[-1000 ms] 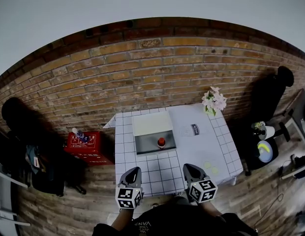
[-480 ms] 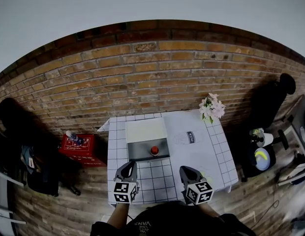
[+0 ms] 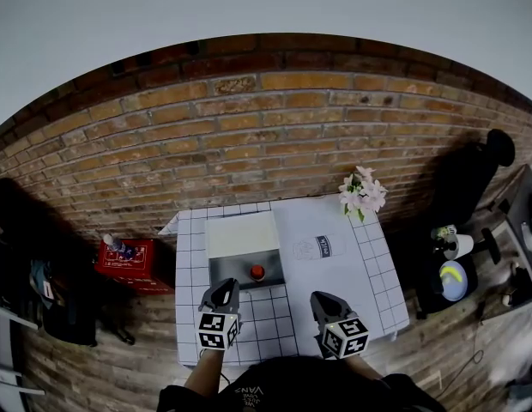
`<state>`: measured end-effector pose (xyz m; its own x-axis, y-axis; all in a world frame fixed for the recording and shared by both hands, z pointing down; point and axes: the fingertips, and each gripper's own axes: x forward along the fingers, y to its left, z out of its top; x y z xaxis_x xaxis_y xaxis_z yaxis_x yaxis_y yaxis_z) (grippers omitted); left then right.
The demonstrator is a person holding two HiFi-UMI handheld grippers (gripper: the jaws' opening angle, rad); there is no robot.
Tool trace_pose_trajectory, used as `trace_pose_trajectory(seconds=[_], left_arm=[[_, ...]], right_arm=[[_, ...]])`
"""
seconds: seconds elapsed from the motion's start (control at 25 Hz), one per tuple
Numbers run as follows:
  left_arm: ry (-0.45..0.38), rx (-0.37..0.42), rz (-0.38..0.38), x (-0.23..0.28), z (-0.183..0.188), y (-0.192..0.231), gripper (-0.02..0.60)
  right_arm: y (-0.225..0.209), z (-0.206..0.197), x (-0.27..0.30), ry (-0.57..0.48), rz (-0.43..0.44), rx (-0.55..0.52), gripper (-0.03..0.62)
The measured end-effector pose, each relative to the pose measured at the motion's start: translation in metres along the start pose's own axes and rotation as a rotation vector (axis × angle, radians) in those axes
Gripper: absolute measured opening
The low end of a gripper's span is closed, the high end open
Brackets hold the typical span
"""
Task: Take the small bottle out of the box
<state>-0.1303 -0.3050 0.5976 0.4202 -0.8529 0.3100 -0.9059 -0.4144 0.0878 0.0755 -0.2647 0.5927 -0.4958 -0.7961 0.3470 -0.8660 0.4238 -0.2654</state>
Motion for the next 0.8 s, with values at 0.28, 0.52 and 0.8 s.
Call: trace_pose_trajectory(seconds=[0.28,0.52,0.8], left_arm=[[0.045,-0.002,-0.039,0.030,-0.006,-0.006,0.042],[0.109,0.020,-0.070,0.054,-0.017,-0.008,0.154],[0.214,0.049,-0.116,0.079,-0.039,-0.020,0.246]], right_arm=[[-0.016,0.000,0.011,0.023,0.005,0.003,-0.002],[-0.027,-0.002,0.019,0.049,0.018,-0.006,-0.002],[-0.038,-0.005,0.027,0.071,0.020,0.002,-0.002]])
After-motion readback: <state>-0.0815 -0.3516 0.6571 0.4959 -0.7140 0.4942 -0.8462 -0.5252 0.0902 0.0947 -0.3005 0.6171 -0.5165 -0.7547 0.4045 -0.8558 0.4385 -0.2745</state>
